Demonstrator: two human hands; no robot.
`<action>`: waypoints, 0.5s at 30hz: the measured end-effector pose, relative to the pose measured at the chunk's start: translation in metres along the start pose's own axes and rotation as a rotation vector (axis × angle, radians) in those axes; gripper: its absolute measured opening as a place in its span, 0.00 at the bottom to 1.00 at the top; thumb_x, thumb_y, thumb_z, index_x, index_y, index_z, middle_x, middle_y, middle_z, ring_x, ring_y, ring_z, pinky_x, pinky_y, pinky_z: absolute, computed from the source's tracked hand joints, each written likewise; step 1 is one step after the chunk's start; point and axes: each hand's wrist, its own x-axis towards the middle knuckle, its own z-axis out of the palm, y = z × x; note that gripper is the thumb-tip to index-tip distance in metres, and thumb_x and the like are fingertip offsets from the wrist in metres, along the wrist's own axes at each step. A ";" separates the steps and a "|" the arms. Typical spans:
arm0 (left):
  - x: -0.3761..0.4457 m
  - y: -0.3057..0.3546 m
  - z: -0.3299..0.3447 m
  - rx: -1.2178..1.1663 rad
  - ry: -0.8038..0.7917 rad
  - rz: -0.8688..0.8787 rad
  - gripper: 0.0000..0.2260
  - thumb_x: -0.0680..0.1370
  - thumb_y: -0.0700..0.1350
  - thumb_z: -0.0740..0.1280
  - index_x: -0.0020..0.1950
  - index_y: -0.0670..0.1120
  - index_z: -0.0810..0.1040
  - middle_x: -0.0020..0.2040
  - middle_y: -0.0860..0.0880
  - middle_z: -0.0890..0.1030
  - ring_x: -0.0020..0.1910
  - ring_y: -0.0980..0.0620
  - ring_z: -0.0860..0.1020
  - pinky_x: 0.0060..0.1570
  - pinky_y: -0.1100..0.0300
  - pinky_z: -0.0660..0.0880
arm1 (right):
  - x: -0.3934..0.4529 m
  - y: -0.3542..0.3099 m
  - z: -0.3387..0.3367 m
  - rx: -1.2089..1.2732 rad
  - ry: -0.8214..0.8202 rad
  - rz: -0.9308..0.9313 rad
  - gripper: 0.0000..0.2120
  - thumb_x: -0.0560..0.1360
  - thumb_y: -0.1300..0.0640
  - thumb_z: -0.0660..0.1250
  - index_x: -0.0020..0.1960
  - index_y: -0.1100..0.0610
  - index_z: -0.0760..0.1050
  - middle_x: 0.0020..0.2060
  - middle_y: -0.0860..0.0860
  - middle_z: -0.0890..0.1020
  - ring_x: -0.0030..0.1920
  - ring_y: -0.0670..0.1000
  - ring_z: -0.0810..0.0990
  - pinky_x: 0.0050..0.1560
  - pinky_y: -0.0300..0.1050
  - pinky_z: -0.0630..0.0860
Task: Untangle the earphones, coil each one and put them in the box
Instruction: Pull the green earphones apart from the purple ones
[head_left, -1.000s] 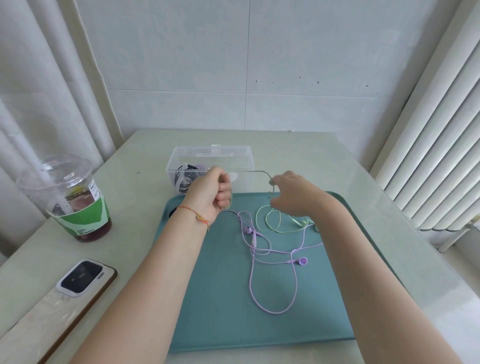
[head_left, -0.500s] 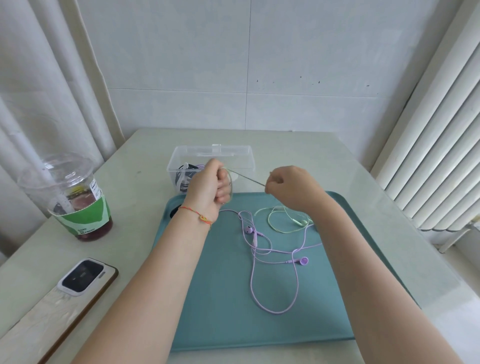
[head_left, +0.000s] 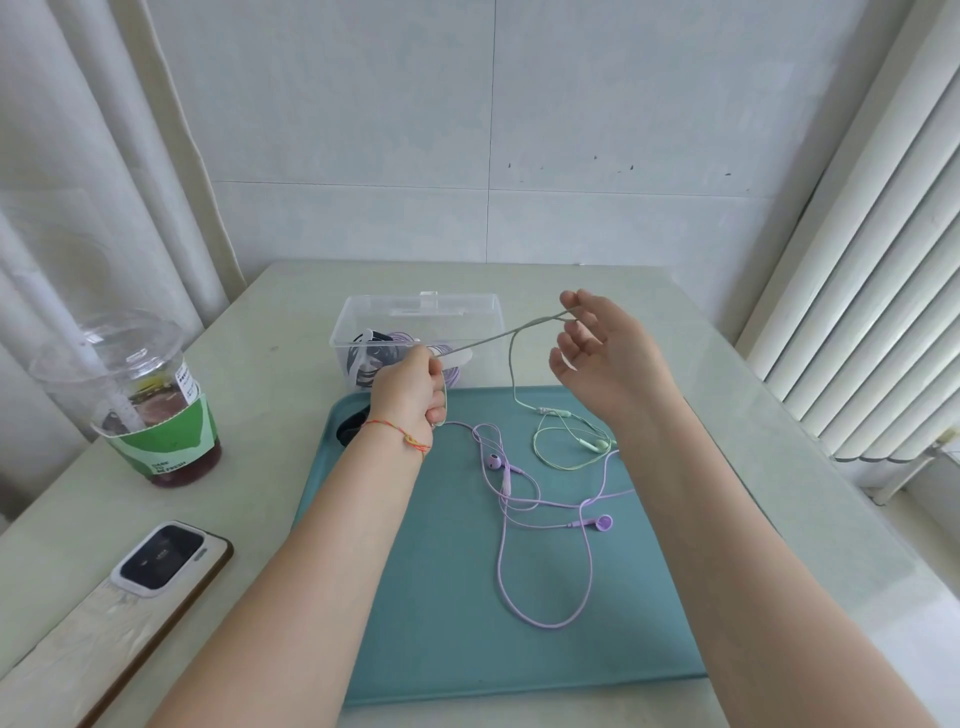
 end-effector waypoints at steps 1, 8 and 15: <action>0.000 0.001 -0.001 0.000 0.002 -0.004 0.14 0.77 0.39 0.55 0.32 0.46 0.64 0.18 0.54 0.60 0.16 0.57 0.55 0.20 0.70 0.51 | -0.001 -0.001 0.001 0.012 0.000 0.006 0.07 0.75 0.54 0.68 0.46 0.56 0.82 0.34 0.50 0.70 0.34 0.47 0.70 0.43 0.39 0.71; 0.002 0.000 -0.002 -0.061 0.036 0.010 0.13 0.78 0.39 0.54 0.33 0.46 0.66 0.17 0.55 0.61 0.15 0.58 0.56 0.18 0.70 0.52 | 0.014 0.006 -0.003 -0.418 0.068 -0.089 0.16 0.77 0.61 0.61 0.65 0.58 0.74 0.45 0.52 0.76 0.48 0.53 0.77 0.45 0.47 0.77; 0.002 0.005 -0.005 -0.173 0.112 0.072 0.14 0.79 0.40 0.55 0.33 0.45 0.66 0.17 0.56 0.60 0.14 0.57 0.56 0.19 0.69 0.52 | 0.022 0.013 -0.024 -1.679 0.255 -0.336 0.10 0.72 0.55 0.65 0.44 0.61 0.80 0.34 0.52 0.76 0.35 0.54 0.71 0.36 0.43 0.67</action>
